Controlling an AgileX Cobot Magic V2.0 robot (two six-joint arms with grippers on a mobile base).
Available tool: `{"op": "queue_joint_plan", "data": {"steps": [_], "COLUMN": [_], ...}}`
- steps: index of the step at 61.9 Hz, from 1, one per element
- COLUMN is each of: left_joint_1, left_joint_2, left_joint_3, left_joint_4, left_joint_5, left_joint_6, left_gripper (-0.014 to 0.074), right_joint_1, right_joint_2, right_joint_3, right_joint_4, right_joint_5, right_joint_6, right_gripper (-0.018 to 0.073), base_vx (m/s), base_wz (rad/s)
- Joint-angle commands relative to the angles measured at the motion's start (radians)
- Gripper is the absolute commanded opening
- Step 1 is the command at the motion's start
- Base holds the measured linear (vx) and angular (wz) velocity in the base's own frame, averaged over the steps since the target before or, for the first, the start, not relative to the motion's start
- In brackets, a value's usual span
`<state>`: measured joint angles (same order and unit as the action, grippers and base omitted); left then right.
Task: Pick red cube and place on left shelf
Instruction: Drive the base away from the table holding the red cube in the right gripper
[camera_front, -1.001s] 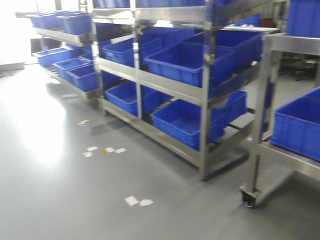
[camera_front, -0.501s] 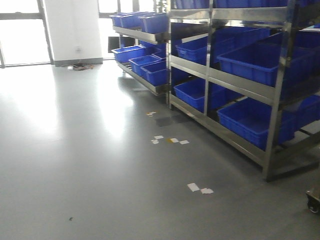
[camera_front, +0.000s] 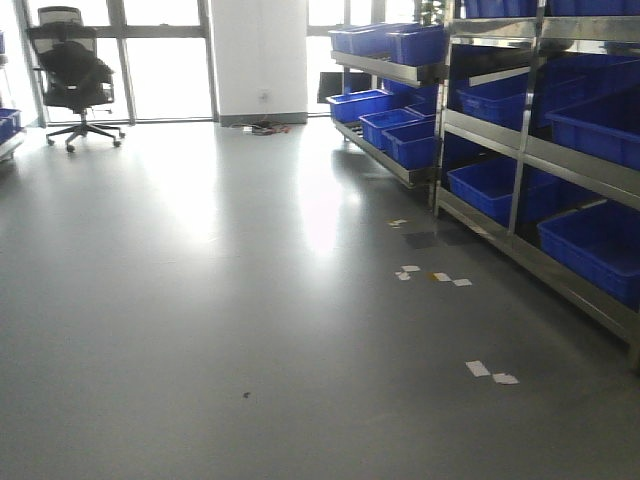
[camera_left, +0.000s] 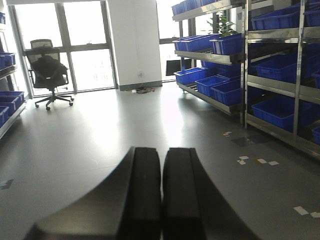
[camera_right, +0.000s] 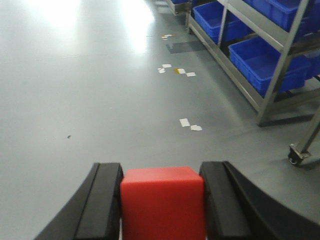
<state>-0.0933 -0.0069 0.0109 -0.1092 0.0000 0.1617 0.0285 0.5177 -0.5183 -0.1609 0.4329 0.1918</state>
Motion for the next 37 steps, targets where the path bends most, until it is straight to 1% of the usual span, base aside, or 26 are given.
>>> {"op": "queue_joint_plan", "data": {"steps": [1, 10, 12, 15, 37], "left_joint_1": [0.002, 0.002, 0.002, 0.002, 0.002], "left_joint_2": [0.006, 0.006, 0.006, 0.006, 0.006], "left_joint_3": [0.022, 0.022, 0.022, 0.022, 0.022], "left_joint_4": [-0.009, -0.009, -0.009, -0.009, -0.009], "left_joint_5": [-0.084, -0.084, -0.084, -0.084, -0.084], "left_joint_6": [-0.002, -0.002, -0.002, -0.002, -0.002], "left_gripper": [0.0106, 0.0106, 0.0106, 0.0106, 0.0106], "right_joint_1": [-0.006, -0.006, -0.006, -0.006, -0.006], "right_joint_2": [0.003, 0.003, 0.003, 0.003, 0.007], "right_joint_3": [-0.029, -0.029, -0.029, -0.029, -0.029], "right_joint_4": [-0.014, -0.014, -0.014, -0.014, -0.014], "right_joint_5": [-0.084, -0.084, -0.084, -0.084, -0.083], "right_joint_6": [-0.002, -0.002, -0.002, -0.002, -0.002], "right_gripper": [0.0057, 0.0057, 0.0057, 0.0057, 0.0057], "base_vx": [-0.08, -0.1, -0.08, -0.07, 0.05], "base_wz": [0.43, 0.34, -0.28, 0.35, 0.1]}}
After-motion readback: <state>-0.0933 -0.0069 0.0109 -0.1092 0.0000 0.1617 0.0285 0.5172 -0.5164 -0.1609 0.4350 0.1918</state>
